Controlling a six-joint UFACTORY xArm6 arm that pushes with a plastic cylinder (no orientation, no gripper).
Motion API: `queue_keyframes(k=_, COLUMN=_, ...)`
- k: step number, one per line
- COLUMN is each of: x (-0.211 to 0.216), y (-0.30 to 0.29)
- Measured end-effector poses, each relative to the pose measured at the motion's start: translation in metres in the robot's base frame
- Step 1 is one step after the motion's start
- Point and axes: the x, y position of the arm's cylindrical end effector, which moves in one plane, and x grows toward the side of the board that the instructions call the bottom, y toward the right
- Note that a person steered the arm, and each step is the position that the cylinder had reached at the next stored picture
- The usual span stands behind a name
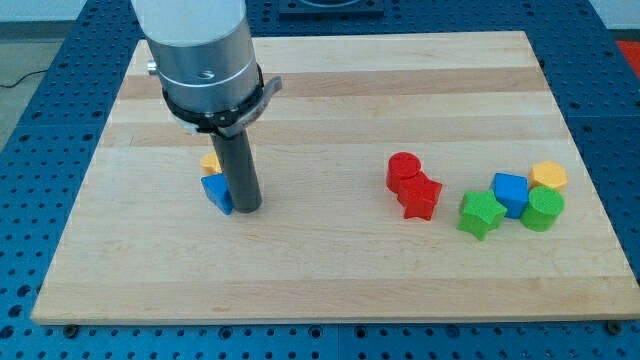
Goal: Slightly push the green circle towards the left side of the board
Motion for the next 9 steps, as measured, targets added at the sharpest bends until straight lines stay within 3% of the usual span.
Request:
queue_keyframes(k=2, x=0.08, y=0.055)
queue_keyframes(k=3, x=0.086, y=0.126)
queue_keyframes(k=7, x=0.095, y=0.301)
queue_keyframes(k=8, x=0.089, y=0.338)
queue_keyframes(k=9, x=0.057, y=0.356)
